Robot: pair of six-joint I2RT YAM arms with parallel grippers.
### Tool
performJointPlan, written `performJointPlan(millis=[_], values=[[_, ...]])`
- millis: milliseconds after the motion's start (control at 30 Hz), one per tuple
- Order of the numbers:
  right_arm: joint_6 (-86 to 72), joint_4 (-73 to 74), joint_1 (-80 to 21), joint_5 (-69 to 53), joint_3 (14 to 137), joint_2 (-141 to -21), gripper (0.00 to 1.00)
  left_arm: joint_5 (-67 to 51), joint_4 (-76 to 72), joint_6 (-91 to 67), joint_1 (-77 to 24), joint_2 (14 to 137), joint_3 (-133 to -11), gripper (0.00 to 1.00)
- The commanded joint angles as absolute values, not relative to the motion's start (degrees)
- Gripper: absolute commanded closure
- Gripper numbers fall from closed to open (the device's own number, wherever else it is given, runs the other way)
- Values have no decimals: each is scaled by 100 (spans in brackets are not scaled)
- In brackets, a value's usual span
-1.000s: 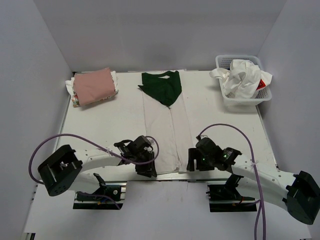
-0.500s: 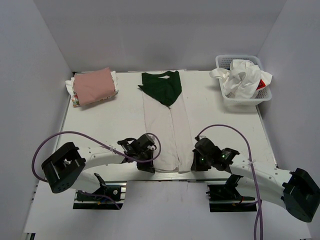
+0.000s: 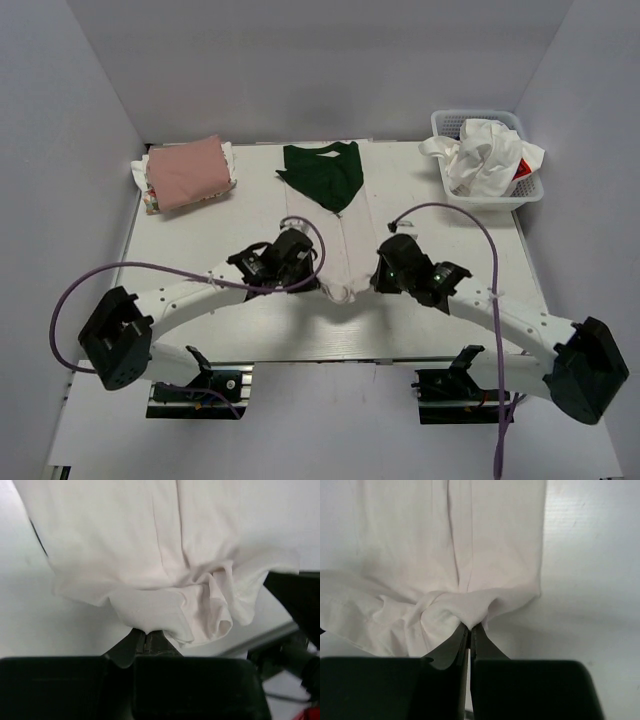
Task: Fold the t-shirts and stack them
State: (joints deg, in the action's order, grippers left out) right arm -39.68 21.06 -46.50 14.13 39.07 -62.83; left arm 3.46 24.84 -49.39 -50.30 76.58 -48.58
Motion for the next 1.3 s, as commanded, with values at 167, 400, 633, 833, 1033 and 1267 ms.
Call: performJointPlan(millis=[167, 400, 633, 833, 1033, 1267], values=[[-3208, 669, -3825, 2198, 5606, -7879, 100, 1459, 2778, -4098, -3922, 8946, -7056, 100], [-3068, 449, -3209, 1469, 6942, -9340, 100, 827, 2663, -3718, -3244, 10018, -8094, 100], [-3103, 289, -2822, 748, 7496, -10309, 100, 571, 2285, -3480, -2839, 10932, -8718, 100], [-3007, 431, -2628, 624, 8191, -11169, 90, 571, 2583, -3419, -2480, 11671, -9517, 74], [-2453, 827, -2575, 149, 8570, -11102, 45, 212, 2919, -3367, -2320, 11787, -9933, 0], [-2294, 176, -2847, -474, 7366, -10398, 10, -158, 2242, -3690, -2320, 10092, -7641, 0]])
